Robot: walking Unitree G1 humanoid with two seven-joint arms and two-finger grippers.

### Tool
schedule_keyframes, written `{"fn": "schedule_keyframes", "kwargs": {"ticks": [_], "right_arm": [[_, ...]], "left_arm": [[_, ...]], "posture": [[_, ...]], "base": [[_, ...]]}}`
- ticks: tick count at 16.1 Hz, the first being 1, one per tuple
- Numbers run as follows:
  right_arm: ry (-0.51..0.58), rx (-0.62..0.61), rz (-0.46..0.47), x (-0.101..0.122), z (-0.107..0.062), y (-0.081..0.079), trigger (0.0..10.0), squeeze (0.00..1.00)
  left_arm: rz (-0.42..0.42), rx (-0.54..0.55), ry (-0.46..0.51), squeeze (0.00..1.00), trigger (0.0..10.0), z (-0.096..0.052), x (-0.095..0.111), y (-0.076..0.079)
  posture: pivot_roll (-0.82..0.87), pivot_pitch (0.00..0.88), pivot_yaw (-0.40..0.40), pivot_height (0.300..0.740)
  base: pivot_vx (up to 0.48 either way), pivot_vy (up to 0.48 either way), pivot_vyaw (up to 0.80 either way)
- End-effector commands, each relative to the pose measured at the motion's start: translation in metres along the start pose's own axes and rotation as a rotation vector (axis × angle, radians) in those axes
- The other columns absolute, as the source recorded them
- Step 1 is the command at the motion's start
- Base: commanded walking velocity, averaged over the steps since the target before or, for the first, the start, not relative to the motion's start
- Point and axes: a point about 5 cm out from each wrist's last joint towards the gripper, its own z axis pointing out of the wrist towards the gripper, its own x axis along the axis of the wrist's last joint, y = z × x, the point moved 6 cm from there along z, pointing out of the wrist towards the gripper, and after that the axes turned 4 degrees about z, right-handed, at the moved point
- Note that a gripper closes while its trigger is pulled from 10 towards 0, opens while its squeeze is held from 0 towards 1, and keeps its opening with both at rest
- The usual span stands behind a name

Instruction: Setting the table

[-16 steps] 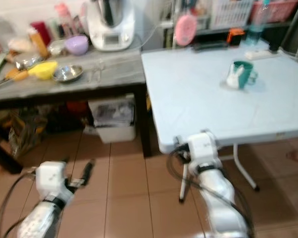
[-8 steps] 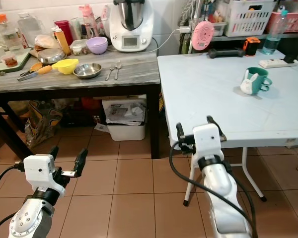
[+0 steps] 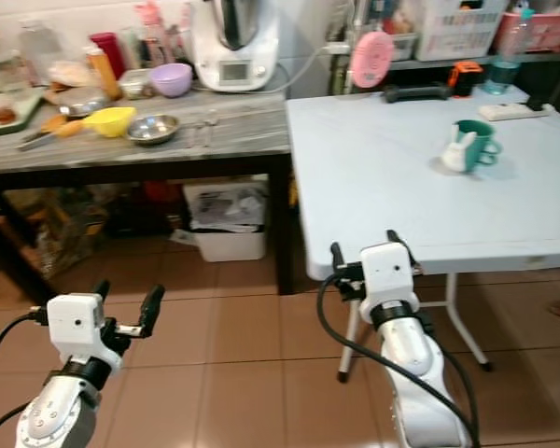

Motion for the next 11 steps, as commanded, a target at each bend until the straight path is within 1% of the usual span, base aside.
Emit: {"fn": "schedule_keyframes", "kwargs": {"ticks": [1, 6, 11], "right_arm": [[0.019, -0.008, -0.005, 0.0077, 0.0012, 0.0027, 10.0, 0.00], [0.021, 0.007, -0.008, 0.0088, 0.0020, -0.0013, 10.0, 0.00], [0.020, -0.006, -0.010, 0.0091, 0.0021, 0.0007, 10.0, 0.00]], "left_arm": [[-0.003, -0.007, -0.004, 0.00, 10.0, 0.0018, -0.0001, 0.0013], [-0.013, -0.017, -0.014, 0.00, 10.0, 0.0019, -0.0030, 0.0042], [-0.009, -0.026, -0.019, 0.00, 10.0, 0.0021, -0.0040, 0.0055]], "posture": [[-0.13, 0.015, 0.074, 0.740], [-0.13, 0.020, 0.073, 0.740], [-0.14, 0.021, 0.075, 0.740]], "base": [[0.000, -0.480, 0.00], [0.000, -0.480, 0.00], [0.000, -0.480, 0.00]]}}
